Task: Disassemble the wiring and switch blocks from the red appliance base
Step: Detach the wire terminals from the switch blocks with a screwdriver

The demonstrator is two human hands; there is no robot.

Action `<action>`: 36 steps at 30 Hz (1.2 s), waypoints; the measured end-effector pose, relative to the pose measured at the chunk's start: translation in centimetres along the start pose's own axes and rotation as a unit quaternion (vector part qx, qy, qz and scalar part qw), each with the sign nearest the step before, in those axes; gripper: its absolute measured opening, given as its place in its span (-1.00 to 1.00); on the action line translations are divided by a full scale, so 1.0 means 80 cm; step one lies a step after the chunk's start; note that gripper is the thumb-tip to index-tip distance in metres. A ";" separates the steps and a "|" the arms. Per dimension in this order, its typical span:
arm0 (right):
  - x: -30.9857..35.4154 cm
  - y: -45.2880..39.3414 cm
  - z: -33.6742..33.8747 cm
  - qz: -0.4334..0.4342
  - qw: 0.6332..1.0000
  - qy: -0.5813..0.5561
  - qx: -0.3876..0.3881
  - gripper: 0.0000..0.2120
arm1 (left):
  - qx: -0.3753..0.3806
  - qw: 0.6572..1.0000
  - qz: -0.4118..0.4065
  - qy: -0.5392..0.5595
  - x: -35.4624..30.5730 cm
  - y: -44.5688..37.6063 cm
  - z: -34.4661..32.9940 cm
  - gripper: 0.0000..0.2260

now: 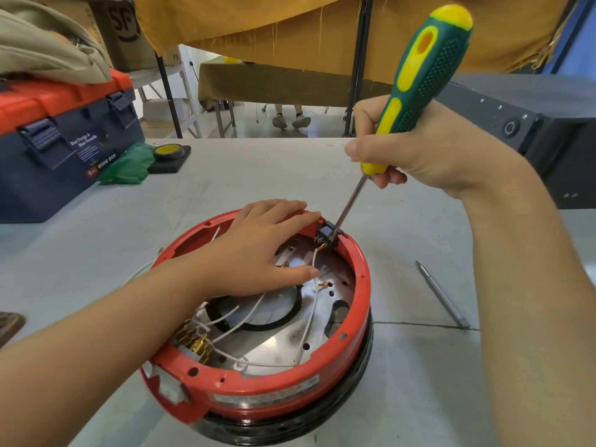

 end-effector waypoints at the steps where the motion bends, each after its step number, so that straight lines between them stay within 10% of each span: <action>1: -0.003 0.000 0.002 0.000 1.000 -0.017 -0.009 -0.74 | -0.001 1.000 0.000 0.000 0.000 0.000 0.000 -0.34; 9: -0.020 -0.004 -0.017 -0.027 0.998 -0.015 0.046 -0.71 | 0.000 1.000 -0.001 0.003 -0.001 0.000 0.001 -0.34; 15: 0.030 0.022 0.043 0.100 0.988 -0.068 -0.092 -0.75 | -0.001 1.000 -0.003 0.009 -0.001 0.001 0.001 -0.36; 36: 0.013 0.001 -0.003 0.008 1.000 0.026 0.011 -0.74 | -0.006 1.000 -0.005 0.010 0.002 -0.001 0.000 -0.34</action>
Point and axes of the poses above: each hand's wrist, its own y-axis away from the middle knuckle, its own z-axis out of the back of the hand, x = y × z, the point moved 5 cm from there along -y, towards the middle knuckle, and after that the axes turned 8 degrees about x, right-handed, at the moved point
